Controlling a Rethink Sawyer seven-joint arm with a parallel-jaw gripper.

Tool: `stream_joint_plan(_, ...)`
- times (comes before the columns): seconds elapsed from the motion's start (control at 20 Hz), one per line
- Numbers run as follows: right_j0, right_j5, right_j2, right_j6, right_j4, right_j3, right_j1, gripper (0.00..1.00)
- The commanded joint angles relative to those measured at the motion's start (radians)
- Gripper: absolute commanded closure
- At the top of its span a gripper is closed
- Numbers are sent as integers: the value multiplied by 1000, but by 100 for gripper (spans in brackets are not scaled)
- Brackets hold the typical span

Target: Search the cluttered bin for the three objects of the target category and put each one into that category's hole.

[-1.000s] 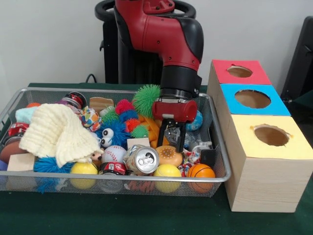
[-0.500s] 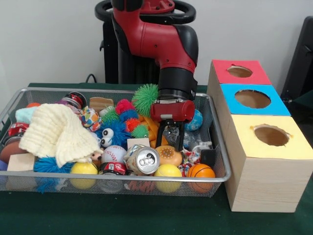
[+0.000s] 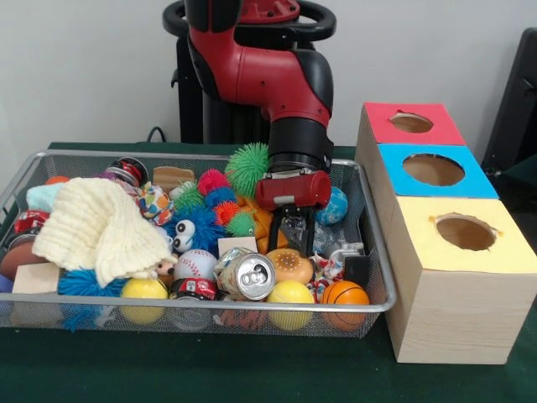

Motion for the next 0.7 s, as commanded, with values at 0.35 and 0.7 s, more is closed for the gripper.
stream_joint_plan(0.35, -19, 384, 73, 85, -71, -74, 322, 100)
stream_joint_plan(0.7, -92, 471, 97, 92, -206, -89, 306, 100)
